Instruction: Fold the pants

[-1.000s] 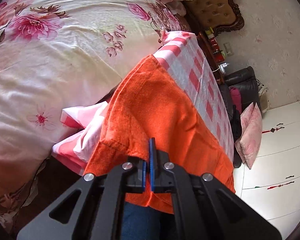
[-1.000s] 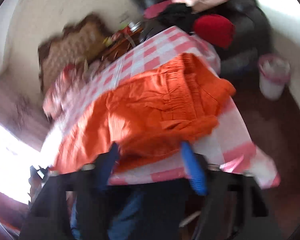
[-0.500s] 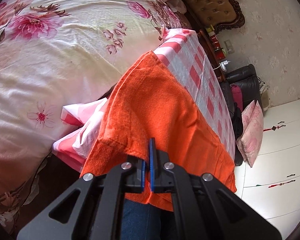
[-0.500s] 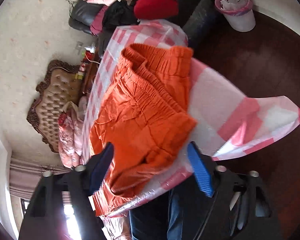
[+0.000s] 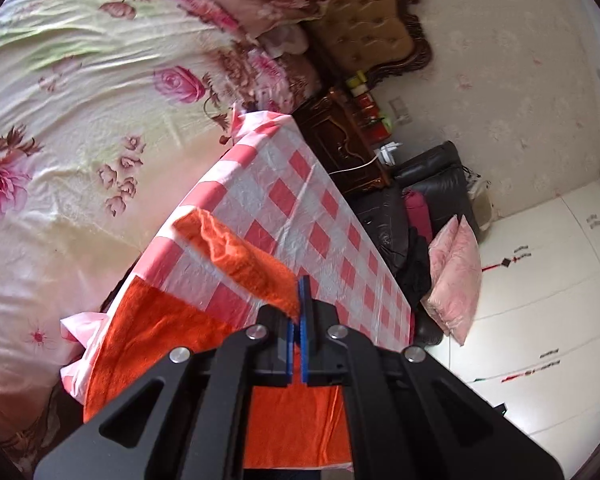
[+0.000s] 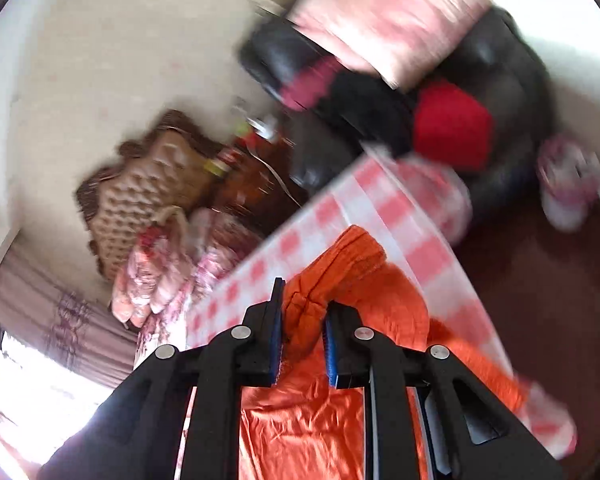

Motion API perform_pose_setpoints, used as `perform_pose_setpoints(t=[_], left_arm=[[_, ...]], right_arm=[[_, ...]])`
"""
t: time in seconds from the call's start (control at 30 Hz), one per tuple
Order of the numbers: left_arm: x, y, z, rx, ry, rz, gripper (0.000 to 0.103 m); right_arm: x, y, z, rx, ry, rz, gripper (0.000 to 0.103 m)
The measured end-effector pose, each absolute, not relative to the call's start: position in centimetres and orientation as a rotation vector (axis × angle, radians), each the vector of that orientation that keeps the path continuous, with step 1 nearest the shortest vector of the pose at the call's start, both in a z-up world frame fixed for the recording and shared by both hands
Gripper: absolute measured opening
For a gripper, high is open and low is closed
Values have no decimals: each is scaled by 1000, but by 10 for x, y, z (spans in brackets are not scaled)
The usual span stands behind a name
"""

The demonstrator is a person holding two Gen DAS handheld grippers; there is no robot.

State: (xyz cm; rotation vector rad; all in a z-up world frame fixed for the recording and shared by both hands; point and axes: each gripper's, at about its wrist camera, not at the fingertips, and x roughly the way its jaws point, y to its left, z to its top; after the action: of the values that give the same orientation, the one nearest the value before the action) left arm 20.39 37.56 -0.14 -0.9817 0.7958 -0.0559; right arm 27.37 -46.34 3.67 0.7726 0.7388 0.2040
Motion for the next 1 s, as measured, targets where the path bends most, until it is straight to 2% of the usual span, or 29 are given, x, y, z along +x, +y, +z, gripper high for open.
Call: perform_pose_setpoints(t=[0.23,0.33,0.5,0.63,0.73,1.0], left_arm=[[124,352,-115,-1002,974,-38,1],[108,350,-143,-1039,996,-48,1],[107,353,-147,-1056,985,-52,1],[102,355,-134,-1023,957,-64,1],[102,355,-149,-1062,988,-51,1],[85,355,-155,-1075,970,-53,1]], right_arm=[[232,-487,-97,746,1032,89,17],[216,-495,-122,749,1073,72,17],[211,-491,-129,696,1117,29,18],[206,-489,-113,651,1084,25,18],[211,-481,-123,562,1136,-20,18],[193,-479,-111,527,1118,-41,17]])
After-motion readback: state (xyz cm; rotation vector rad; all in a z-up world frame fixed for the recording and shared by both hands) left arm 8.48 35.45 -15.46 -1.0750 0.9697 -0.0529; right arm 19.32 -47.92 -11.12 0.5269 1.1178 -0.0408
